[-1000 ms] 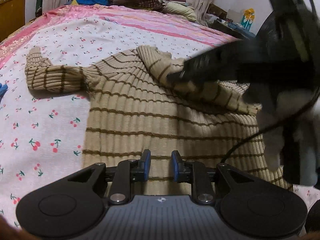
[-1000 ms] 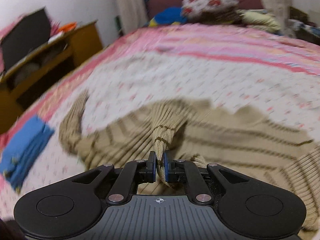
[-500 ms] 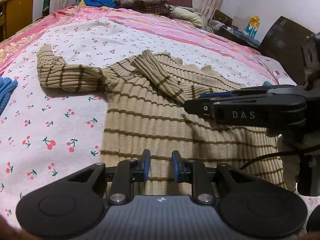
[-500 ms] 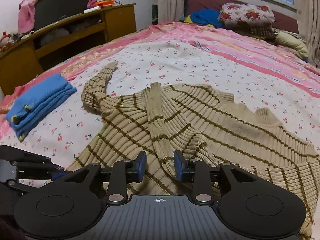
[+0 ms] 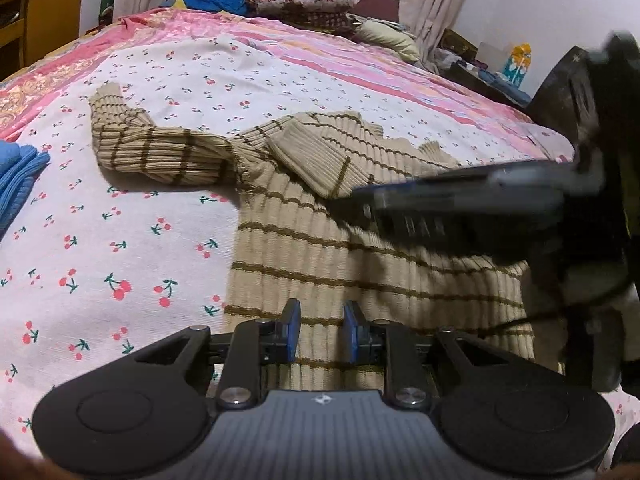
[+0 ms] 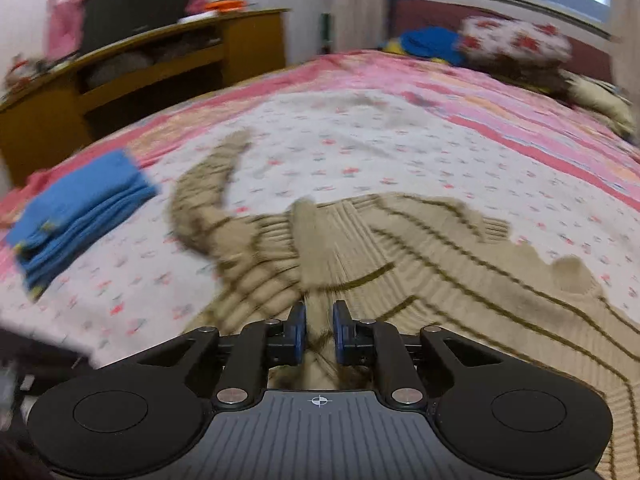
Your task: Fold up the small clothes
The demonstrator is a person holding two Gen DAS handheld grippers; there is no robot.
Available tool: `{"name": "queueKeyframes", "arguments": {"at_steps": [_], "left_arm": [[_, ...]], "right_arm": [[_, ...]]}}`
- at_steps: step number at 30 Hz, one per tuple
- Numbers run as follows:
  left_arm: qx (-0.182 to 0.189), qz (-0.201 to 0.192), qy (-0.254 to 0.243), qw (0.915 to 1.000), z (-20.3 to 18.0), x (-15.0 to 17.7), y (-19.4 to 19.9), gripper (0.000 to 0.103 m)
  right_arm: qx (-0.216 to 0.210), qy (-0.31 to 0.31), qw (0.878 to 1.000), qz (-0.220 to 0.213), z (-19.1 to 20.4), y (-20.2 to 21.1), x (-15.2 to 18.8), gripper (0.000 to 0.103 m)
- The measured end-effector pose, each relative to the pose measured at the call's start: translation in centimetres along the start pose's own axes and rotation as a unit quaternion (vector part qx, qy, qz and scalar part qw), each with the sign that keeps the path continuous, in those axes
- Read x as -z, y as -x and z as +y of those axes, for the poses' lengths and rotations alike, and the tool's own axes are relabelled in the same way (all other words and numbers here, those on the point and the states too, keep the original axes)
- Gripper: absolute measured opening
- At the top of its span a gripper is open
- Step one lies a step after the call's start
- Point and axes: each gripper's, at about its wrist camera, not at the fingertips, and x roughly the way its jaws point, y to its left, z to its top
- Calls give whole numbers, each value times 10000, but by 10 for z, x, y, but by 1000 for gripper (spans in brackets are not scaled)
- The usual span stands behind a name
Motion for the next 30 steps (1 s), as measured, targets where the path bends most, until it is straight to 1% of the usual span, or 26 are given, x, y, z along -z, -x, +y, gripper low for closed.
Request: {"name": "queueKeyframes", "arguments": {"at_steps": [3,6,7,9,11,13,15,17,18,19,20,21,22,23,24,25,27,30], "left_arm": [[-29,-6,-36,10000,-2,0,-2,29],[-75,-56,-115,9999,-5,0,-2,29],[-93,-89,-141,9998,-6,-2,-2,29],[-95,-188,-210,9996,-12,-8,-1,29],[-42,-314,-260,9992,-18,-19,-3,30],[16,-422,-361,9985,-25,-32,-10,31],[-32,-505,-424,9978,-33,-45,-20,33],[-18,-538,-420,9977,-39,-59,-34,33],[-54,-554,-428,9975,-40,-63,-40,33],[-143,-561,-445,9973,-41,-66,-46,34],[-326,-515,-459,9971,-41,-69,-55,34],[-511,-449,-428,9968,-38,-69,-61,34],[-655,-375,-376,9964,-34,-69,-66,34],[-685,-328,-328,9966,-30,-68,-69,35],[-640,-361,-333,9967,-28,-66,-69,35],[-686,-391,-369,9962,-29,-65,-68,35],[-966,-489,-373,9934,-32,-65,-64,35],[-1134,-470,-305,9920,-26,-67,-61,35]], "right_arm": [[34,-38,9999,-114,-1,9,5,19],[-22,-526,9980,-363,-19,34,11,22],[34,-665,9967,-463,-28,45,15,23],[346,-894,9936,-595,-48,66,26,24],[754,-1104,9892,-593,-73,79,39,24],[1215,-1237,9840,-420,-97,84,50,24],[1634,-1345,9770,-250,-118,82,61,24],[2157,-1420,9661,83,-138,74,71,24],[2380,-1516,9590,267,-149,69,78,19],[2397,-1610,9570,289,-157,68,83,18],[2345,-1684,9572,210,-162,71,87,17],[2383,-1712,9558,205,-165,74,88,16],[2547,-1677,9520,251,-166,74,89,16],[2638,-1626,9503,283,-167,74,90,18],[2575,-1655,9516,268,-169,75,91,19],[2512,-1714,9524,232,-171,77,93,19],[2500,-1751,9521,209,-172,79,92,19],[2544,-1800,9502,30,-167,87,87,20]]}}
